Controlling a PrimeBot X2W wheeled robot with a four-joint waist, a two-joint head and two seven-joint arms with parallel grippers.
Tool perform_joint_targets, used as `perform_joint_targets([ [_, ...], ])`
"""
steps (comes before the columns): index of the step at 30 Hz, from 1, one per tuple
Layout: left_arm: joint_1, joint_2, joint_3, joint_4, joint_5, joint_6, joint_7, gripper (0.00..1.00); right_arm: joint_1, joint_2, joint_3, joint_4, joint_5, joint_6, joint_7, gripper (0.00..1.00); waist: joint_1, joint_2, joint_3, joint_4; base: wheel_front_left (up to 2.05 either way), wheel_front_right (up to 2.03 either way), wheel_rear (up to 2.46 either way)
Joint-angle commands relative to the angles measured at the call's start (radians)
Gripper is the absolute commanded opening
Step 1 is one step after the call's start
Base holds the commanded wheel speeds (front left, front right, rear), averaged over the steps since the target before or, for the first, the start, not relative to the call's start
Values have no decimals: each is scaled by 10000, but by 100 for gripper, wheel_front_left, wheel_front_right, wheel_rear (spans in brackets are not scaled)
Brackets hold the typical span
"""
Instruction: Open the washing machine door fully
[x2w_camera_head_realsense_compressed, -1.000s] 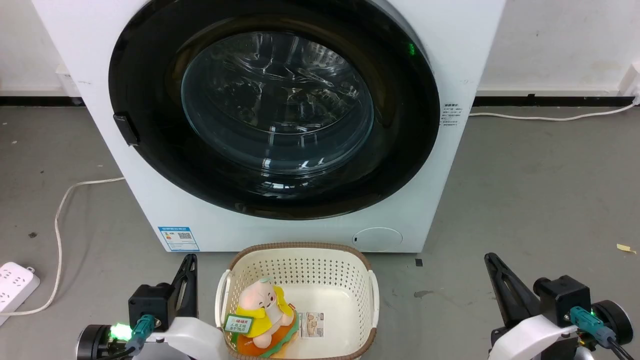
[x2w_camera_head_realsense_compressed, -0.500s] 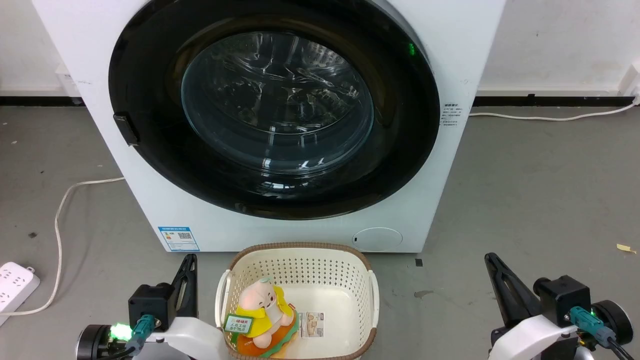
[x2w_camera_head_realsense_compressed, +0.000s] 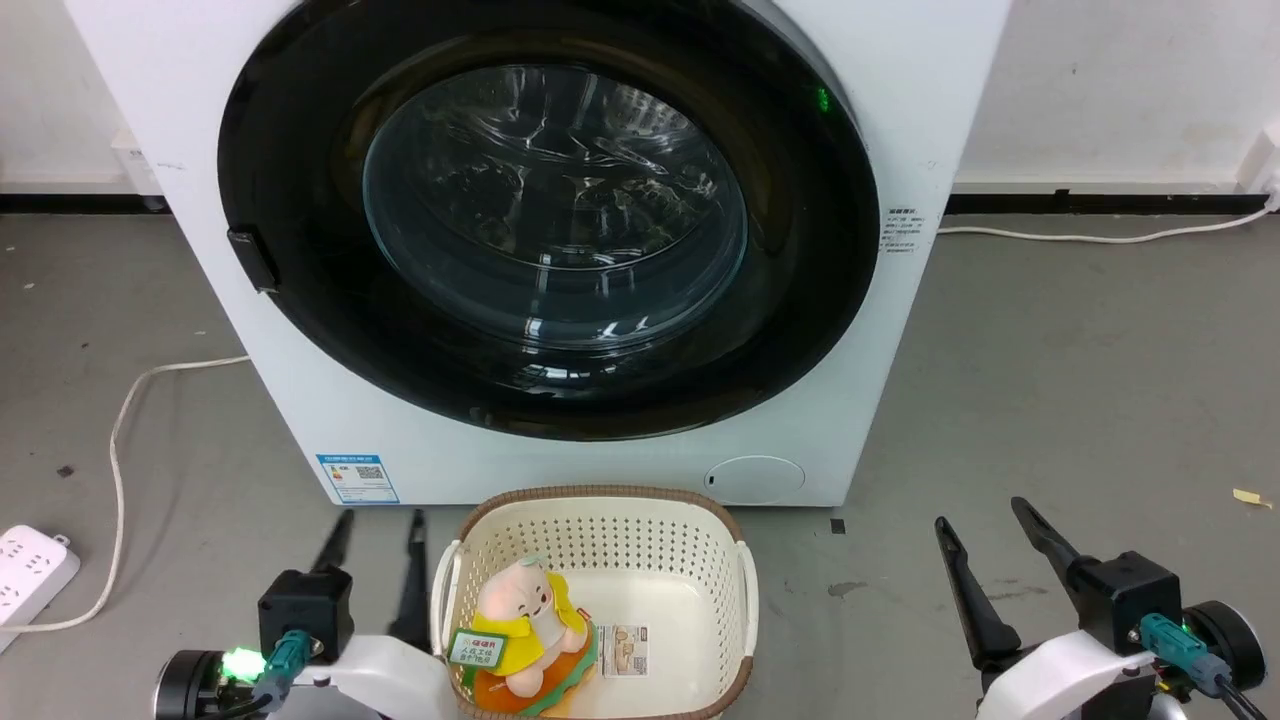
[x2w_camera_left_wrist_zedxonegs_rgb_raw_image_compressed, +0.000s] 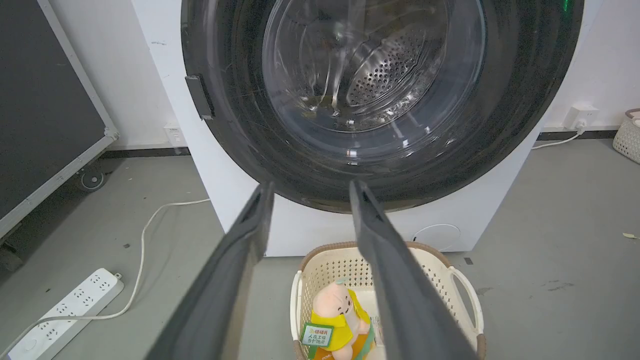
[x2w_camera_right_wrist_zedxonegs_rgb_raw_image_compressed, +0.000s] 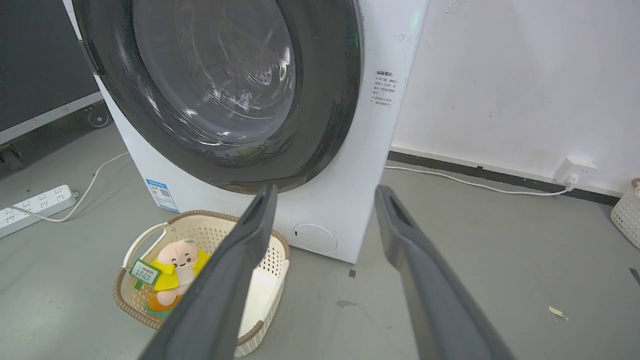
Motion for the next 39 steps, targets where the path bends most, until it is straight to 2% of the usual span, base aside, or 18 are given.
perform_joint_targets([
  [1,2,0,-37,26,11,13,-84,100,20,2,-5,16,91,0,-76,100,0,0,-5,1,0,0,0],
  [19,-22,40,-345,114,43,101,-459,100,-215,4,-152,169,843,-1,-388,100,0,0,60,91,0,0,0],
  [39,-393,63,-770,74,5,270,-876,100,-1869,-141,-1085,617,3375,-3,260,100,0,0,749,490,0,0,0],
])
